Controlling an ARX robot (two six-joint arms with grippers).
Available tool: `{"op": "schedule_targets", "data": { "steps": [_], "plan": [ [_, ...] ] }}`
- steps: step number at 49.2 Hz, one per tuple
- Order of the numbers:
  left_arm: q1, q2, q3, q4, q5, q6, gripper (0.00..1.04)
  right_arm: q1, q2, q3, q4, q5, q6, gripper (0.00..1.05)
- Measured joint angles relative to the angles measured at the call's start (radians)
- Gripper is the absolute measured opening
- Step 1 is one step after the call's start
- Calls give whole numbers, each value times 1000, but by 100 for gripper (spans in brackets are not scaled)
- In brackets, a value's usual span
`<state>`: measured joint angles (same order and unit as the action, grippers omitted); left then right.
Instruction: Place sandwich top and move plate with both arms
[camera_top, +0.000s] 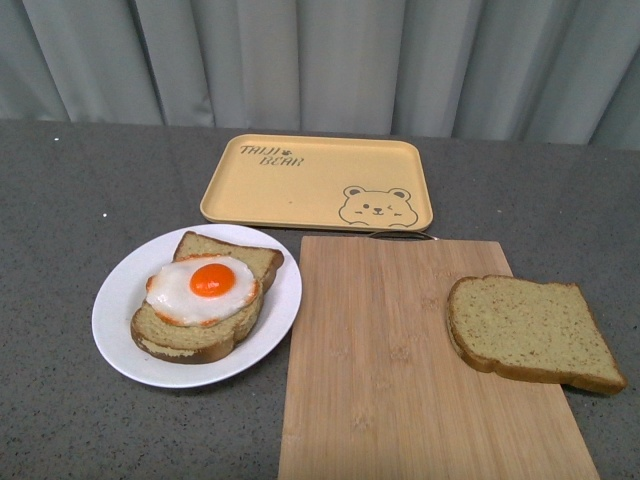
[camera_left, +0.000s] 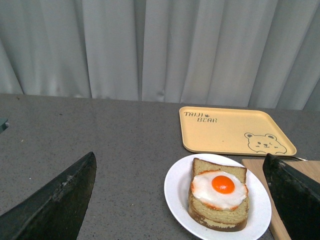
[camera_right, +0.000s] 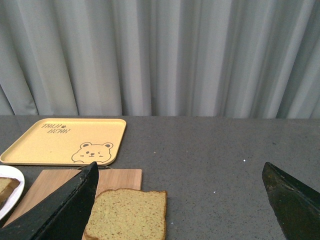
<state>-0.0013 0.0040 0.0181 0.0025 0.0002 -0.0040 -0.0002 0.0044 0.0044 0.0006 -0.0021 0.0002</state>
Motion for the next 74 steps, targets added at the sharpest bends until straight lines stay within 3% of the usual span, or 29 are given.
{"op": "schedule_targets", "data": {
  "steps": [74],
  "plan": [
    [0, 0, 0, 0, 0, 0, 98, 0, 0, 0, 0, 0, 0, 95]
  ]
}}
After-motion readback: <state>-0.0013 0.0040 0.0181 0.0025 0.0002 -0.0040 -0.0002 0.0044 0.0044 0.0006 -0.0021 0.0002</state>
